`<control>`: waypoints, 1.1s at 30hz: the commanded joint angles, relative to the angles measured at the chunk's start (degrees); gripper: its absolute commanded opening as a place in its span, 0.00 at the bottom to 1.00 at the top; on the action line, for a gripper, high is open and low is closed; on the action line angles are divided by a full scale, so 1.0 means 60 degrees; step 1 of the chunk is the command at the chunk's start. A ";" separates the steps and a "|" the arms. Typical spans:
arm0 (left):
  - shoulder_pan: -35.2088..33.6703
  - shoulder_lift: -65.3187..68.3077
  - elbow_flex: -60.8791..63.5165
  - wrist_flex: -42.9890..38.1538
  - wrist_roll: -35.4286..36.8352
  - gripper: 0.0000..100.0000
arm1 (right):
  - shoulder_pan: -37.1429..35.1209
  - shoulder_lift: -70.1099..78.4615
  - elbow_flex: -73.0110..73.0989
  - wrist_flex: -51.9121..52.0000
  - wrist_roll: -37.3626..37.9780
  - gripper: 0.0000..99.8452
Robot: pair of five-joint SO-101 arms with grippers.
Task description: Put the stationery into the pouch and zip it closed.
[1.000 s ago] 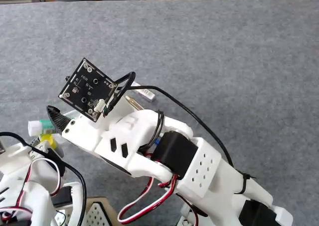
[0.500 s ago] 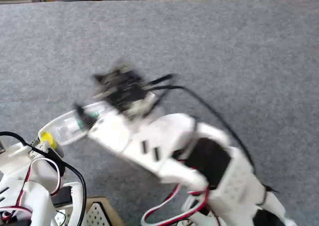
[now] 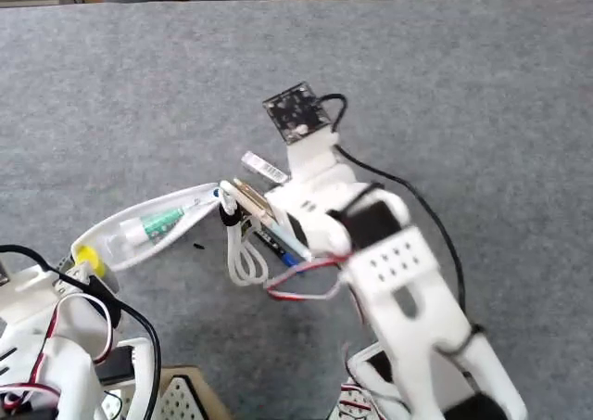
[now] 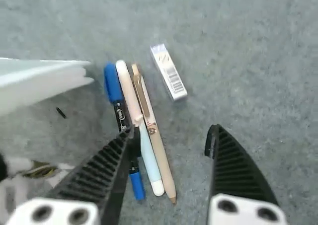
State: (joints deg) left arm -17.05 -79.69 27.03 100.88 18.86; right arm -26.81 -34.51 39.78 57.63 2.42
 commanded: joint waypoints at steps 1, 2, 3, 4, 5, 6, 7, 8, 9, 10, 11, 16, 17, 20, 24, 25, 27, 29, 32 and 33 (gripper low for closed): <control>0.0022 0.0234 -0.0139 0.0044 0.0044 0.03 | 0.0132 0.1751 -0.0623 -0.0396 -0.0029 0.23; 0.0022 0.0234 -0.0139 0.0044 0.0044 0.03 | 0.0132 0.2381 -0.0974 -0.0352 -0.0029 0.23; 0.0022 0.0234 -0.0139 0.0044 0.0044 0.03 | 0.0132 0.2996 -0.1341 -0.0322 -0.0029 0.23; 0.0022 0.0234 -0.0139 0.0044 0.0044 0.03 | 0.0132 0.3612 -0.1707 -0.0322 -0.0015 0.23; 0.0022 0.0234 -0.0139 0.0044 0.0044 0.03 | 0.0132 0.4183 -0.2073 -0.0322 0.0000 0.23; 0.0022 0.0234 -0.0139 0.0044 0.0044 0.03 | 0.0132 0.4769 -0.2454 -0.0352 0.0103 0.23; 0.0022 0.0234 -0.0139 0.0044 0.0044 0.03 | 0.0117 0.5311 -0.2850 -0.0352 0.0366 0.23; 0.0022 0.0234 -0.0139 0.0044 0.0044 0.03 | 0.0103 0.5810 -0.3245 -0.0337 0.0689 0.23; 0.0022 0.0234 -0.0139 0.0044 0.0044 0.03 | 0.0073 0.6278 -0.3612 -0.0337 0.0952 0.23; 0.0022 0.0234 -0.0139 0.0044 0.0044 0.03 | 0.0000 0.6703 -0.3949 -0.0322 0.1128 0.23; 0.0022 0.0234 -0.0139 0.0044 0.0044 0.03 | -0.0044 0.7114 -0.4256 -0.0308 0.1231 0.23; 0.0022 0.0234 -0.0139 0.0044 0.0044 0.03 | -0.0308 0.8681 -0.5824 0.0205 0.1319 0.23; 0.0022 0.0234 -0.0139 0.0044 0.0044 0.03 | -0.0410 0.8886 -0.6132 0.0322 0.1319 0.23; 0.0022 0.0234 -0.0139 0.0044 0.0044 0.03 | -0.0777 0.9370 -0.6938 0.0659 0.1333 0.23; 0.0022 0.0234 -0.0139 0.0044 0.0044 0.03 | -0.1421 0.9722 -0.7670 0.0967 0.1333 0.23; 0.0022 0.0234 -0.0139 0.0044 0.0044 0.03 | -0.1495 0.9824 -0.7744 0.0967 0.1333 0.23; 0.0022 0.0234 -0.0139 0.0044 0.0044 0.03 | -0.1509 1.0029 -0.7846 0.0952 0.1333 0.23; 0.0022 0.0234 -0.0139 0.0044 0.0044 0.03 | -0.1495 1.0278 -0.7846 0.0894 0.1333 0.23; 0.0007 0.0234 -0.0139 0.0044 0.0044 0.03 | -0.1495 1.0630 -0.7832 0.0894 0.1333 0.23; 0.0007 0.0234 -0.0139 0.0044 0.0044 0.03 | -0.1495 1.0747 -0.7832 0.0894 0.1333 0.23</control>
State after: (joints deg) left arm -17.23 -79.69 26.95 100.88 18.86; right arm -34.11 29.58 -4.97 62.99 9.98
